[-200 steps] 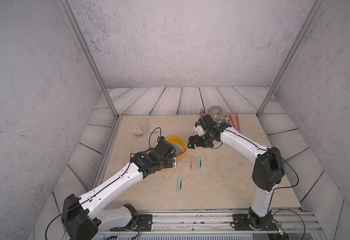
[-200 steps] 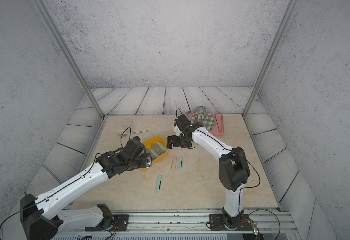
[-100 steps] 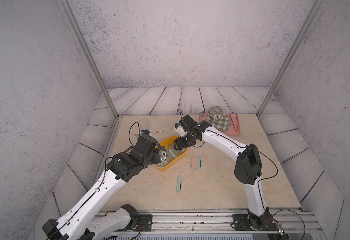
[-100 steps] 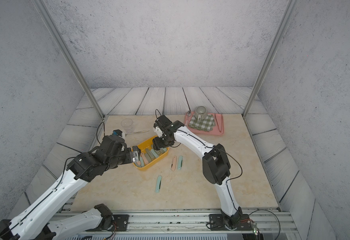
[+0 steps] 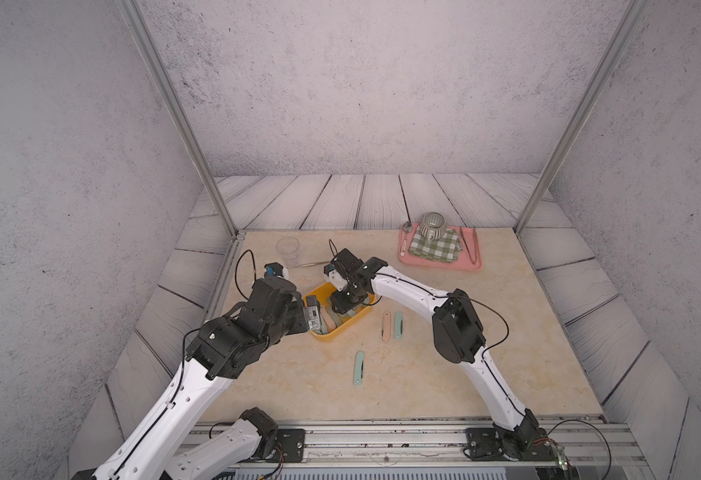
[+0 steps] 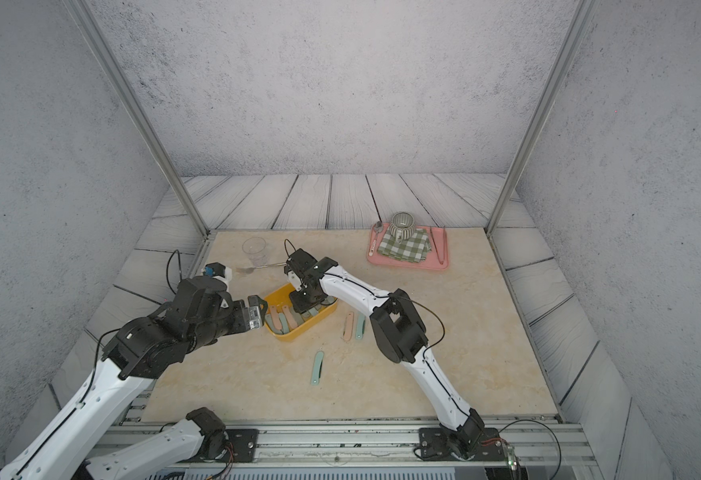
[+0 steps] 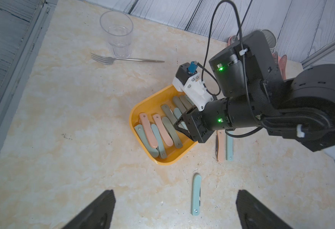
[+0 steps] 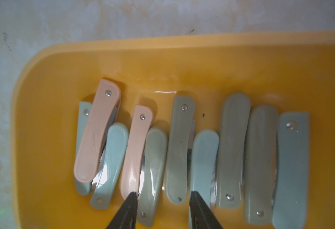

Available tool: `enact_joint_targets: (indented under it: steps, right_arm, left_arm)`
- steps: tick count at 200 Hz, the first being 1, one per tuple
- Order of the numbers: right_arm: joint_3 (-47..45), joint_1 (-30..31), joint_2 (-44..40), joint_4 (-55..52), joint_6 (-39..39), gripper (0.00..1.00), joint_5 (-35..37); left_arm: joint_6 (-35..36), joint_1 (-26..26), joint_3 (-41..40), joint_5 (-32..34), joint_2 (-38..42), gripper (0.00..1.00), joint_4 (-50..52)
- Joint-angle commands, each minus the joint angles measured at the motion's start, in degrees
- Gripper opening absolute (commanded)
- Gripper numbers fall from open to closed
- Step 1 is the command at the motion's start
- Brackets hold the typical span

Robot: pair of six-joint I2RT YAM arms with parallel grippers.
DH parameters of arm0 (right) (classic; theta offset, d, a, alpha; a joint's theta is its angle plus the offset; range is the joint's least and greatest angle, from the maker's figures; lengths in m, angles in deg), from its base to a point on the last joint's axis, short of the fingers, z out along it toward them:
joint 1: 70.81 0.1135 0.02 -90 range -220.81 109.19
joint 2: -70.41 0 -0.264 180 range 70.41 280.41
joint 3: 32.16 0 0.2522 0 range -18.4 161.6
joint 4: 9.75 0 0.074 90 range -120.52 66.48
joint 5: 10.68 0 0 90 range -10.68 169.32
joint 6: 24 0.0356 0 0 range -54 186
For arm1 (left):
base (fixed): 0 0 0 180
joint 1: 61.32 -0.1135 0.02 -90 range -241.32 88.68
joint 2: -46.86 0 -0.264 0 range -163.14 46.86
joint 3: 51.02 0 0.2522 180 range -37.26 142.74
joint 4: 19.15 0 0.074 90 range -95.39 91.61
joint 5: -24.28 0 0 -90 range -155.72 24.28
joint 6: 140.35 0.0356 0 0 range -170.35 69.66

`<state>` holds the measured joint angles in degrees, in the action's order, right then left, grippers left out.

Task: Take the fruit knife out of the storage box
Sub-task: Place the fruit knife at the center of the board, then pick up the fruit knife from the storage box.

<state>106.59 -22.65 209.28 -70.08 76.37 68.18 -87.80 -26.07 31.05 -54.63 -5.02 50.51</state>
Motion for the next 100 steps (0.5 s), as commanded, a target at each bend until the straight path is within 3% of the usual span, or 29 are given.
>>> enact_joint_targets:
  steps: [1,100]
  right_arm:
    - [1.9,0.1,1.9,1.3,-1.3,0.46,2.4]
    - [4.3,0.9,7.6,2.0,-1.4,0.43,6.2]
  left_arm:
    - [0.9,-0.8,0.6,0.0,0.4,0.99,1.8]
    - [1.6,-2.5,-0.7,-1.8,1.5,0.99,2.2]
